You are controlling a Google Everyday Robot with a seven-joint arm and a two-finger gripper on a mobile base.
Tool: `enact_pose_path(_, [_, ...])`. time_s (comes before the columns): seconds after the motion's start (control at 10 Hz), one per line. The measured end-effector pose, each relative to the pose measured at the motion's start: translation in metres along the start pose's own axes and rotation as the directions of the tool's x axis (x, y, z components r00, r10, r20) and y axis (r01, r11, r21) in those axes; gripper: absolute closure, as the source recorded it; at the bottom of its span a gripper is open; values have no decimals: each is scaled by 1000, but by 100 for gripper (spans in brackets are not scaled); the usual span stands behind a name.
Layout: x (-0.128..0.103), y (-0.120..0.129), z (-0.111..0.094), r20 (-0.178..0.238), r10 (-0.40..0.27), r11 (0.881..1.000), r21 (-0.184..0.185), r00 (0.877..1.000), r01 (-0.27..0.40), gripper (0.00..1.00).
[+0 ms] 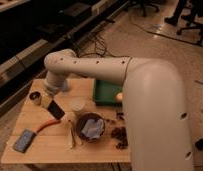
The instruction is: Place eraser in plastic cup
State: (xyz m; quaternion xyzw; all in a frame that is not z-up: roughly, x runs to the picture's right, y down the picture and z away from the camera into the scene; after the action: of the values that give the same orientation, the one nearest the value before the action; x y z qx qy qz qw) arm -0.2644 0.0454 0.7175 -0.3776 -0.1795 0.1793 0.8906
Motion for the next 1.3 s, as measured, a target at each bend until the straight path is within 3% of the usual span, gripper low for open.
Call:
enact_pose_path(0.3, [0, 0, -1, 3, -4, 1000, 2, 1000, 4, 100])
enact_pose_path(0.4, [-3, -3, -5, 17, -30, 999, 24, 999, 29, 100])
enact_pose_path(0.7, [-15, -35, -38, 118, -138, 988, 91, 983, 128, 100])
enact_pose_path(0.8, [-17, -50, -48, 161, -185, 978, 122, 969, 166, 100])
enact_pose_path(1.0, [-7, -81, -65, 277, -260, 958, 196, 925, 210, 100])
enact_pose_path(1.1, [-4, -95, -71, 305, -279, 950, 226, 911, 215, 100])
enact_pose_path(1.3, [7, -128, -88, 370, -339, 920, 325, 865, 221, 100])
